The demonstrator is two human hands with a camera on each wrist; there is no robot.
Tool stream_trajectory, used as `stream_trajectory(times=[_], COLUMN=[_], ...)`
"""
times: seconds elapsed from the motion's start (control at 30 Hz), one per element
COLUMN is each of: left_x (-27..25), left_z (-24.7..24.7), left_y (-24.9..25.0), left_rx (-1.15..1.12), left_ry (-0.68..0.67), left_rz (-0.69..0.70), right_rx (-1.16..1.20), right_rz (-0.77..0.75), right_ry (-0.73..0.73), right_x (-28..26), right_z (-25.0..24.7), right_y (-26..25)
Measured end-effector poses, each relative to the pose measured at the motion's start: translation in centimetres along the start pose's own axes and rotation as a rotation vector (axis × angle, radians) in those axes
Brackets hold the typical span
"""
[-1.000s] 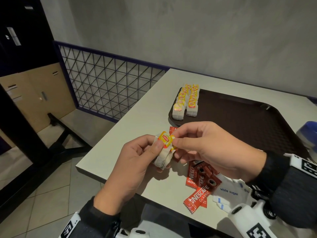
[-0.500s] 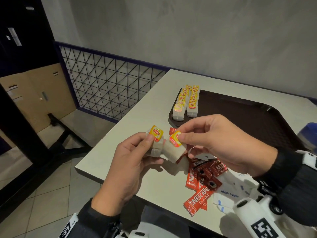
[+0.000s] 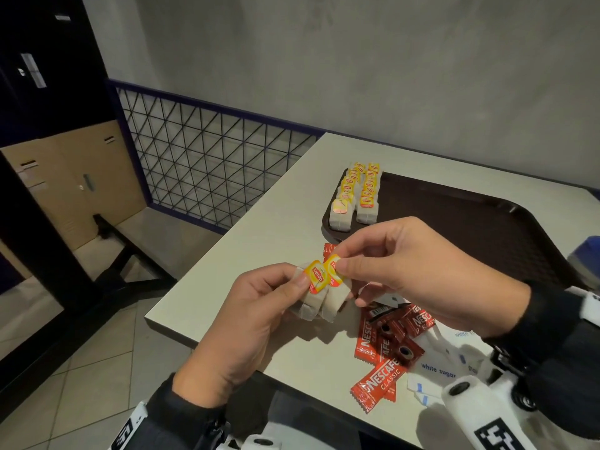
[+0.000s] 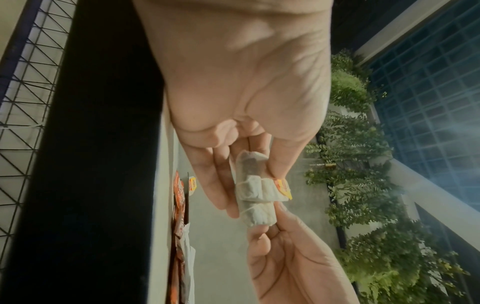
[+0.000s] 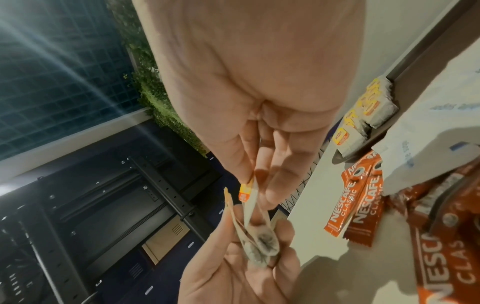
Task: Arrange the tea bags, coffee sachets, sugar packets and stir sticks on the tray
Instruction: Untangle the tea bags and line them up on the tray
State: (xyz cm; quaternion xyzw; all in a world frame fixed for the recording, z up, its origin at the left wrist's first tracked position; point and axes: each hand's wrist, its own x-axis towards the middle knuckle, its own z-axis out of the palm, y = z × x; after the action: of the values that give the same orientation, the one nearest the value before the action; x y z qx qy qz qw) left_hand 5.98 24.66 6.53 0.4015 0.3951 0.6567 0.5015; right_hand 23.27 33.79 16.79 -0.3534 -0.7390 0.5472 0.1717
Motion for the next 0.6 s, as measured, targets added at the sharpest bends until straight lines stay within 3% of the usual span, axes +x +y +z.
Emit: stream_trajectory(times=[0.33, 0.6], left_x=[0.06, 0.09], left_z=[-0.44, 0.01], left_y=[-0.36, -0.32], left_rx=[-0.05, 0.002], left_ry=[-0.005, 0.061], left_rz=[0.038, 0.034], right_rx=[0.002, -0.166], right_rz=[0.032, -0.071], right_ry=[-0.001, 0.051], right_x=[0.26, 0.15], right_z=[0.23, 0.17], right_y=[0.18, 0.65])
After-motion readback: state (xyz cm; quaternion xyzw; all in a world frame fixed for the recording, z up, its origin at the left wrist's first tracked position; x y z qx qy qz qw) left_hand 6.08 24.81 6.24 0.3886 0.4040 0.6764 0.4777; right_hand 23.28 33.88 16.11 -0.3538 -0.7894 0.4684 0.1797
